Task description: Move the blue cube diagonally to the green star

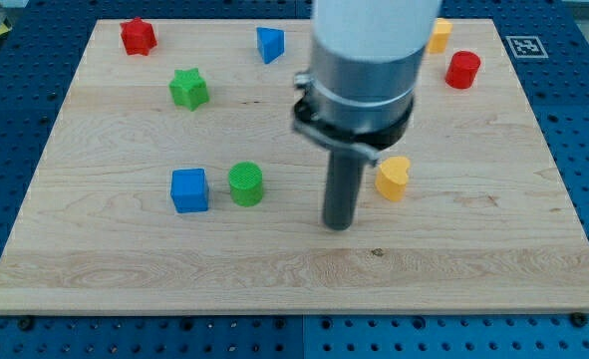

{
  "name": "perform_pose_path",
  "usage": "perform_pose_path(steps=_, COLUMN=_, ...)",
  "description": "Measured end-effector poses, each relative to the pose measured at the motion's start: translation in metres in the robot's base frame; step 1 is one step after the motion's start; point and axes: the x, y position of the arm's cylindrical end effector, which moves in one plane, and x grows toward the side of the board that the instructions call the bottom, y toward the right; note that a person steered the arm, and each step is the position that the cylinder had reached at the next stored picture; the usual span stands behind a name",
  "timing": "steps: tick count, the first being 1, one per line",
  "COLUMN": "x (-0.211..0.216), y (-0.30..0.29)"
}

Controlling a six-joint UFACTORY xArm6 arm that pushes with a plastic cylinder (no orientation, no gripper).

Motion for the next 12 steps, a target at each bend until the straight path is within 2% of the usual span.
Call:
perform_pose_path(steps=1, x=0.010, y=-0.059)
perform_pose_path(steps=2, x=-0.022, y=-0.106)
perform_pose_path(steps=3, x=-0.072, y=-0.148)
perform_pose_path(steps=4, x=-0.089, y=-0.167)
perform_pose_path(steps=6, x=-0.049, y=-0.154)
perform_pose_path(steps=8, x=-0.009, y=-0.167)
perform_pose_path(steps=9, x=-0.017, y=-0.195)
perform_pose_path(steps=10, x=-0.067, y=-0.215)
perform_pose_path(steps=11, x=-0.071, y=-0.224)
perform_pose_path(steps=12, x=-0.022, y=-0.218)
